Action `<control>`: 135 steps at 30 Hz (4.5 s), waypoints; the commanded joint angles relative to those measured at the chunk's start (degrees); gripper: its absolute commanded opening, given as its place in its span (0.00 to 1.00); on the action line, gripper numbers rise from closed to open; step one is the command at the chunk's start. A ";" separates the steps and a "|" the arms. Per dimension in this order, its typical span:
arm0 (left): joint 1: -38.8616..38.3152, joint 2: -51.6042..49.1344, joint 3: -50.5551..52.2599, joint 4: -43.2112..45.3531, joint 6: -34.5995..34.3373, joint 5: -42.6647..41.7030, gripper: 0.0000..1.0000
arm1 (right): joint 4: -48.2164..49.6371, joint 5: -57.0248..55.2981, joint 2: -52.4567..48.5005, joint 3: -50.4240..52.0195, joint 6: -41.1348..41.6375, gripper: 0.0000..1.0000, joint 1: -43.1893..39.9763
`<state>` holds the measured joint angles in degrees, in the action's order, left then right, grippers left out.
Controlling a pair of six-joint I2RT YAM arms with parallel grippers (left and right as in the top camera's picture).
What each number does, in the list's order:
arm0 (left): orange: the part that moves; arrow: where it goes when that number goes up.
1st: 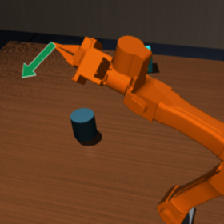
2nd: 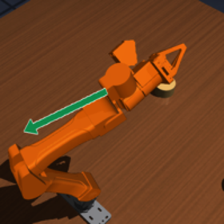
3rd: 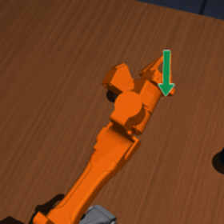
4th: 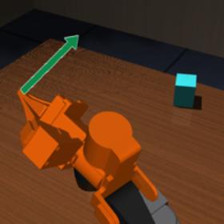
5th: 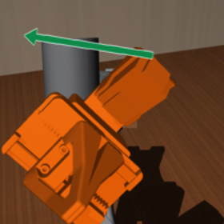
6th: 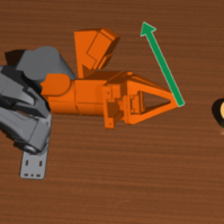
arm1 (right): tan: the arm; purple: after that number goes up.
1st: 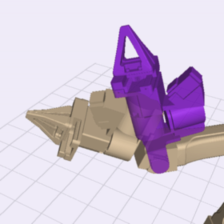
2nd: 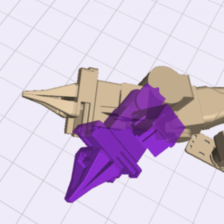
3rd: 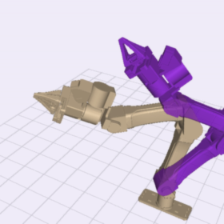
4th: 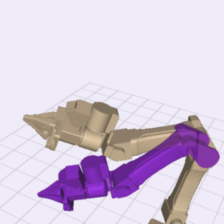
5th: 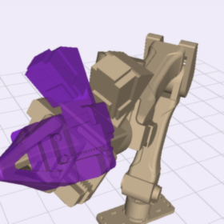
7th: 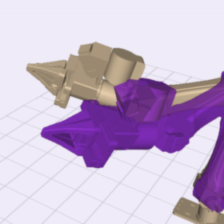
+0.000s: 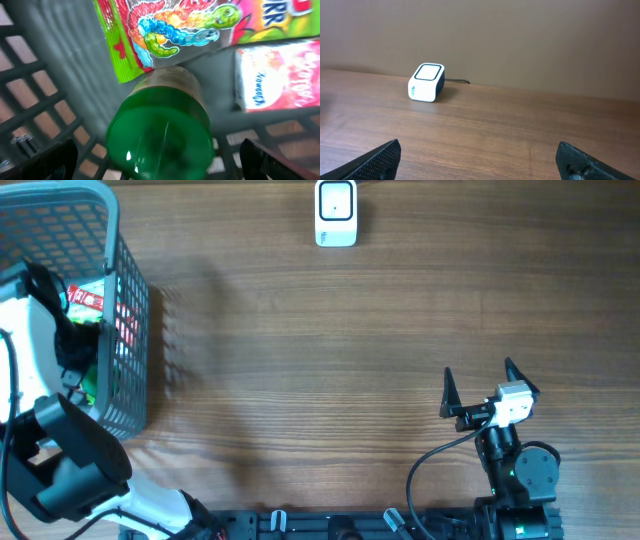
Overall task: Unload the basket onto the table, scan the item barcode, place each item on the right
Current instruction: 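Reach the left gripper into the basket and grasp the green-lidded jar, then carry the jar with the left gripper to the white scanner, then set the jar on the table center and open the left gripper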
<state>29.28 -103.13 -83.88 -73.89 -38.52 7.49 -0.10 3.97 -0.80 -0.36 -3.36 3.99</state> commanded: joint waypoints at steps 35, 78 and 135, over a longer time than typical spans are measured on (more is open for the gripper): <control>0.24 -0.07 15.82 18.64 -0.96 0.57 0.72 | 0.13 -0.81 0.09 0.07 -0.98 1.00 0.24; -60.59 9.16 -27.65 -6.49 -22.58 -1.11 0.63 | 0.13 -0.81 0.09 0.07 -1.01 1.00 0.24; -71.87 -27.15 -26.60 10.01 96.59 26.01 1.00 | 0.13 -0.81 0.09 0.07 -0.98 1.00 0.24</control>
<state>-41.15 -133.91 -110.74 -63.64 56.80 31.27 -0.10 3.97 -0.80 -0.36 -3.38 3.99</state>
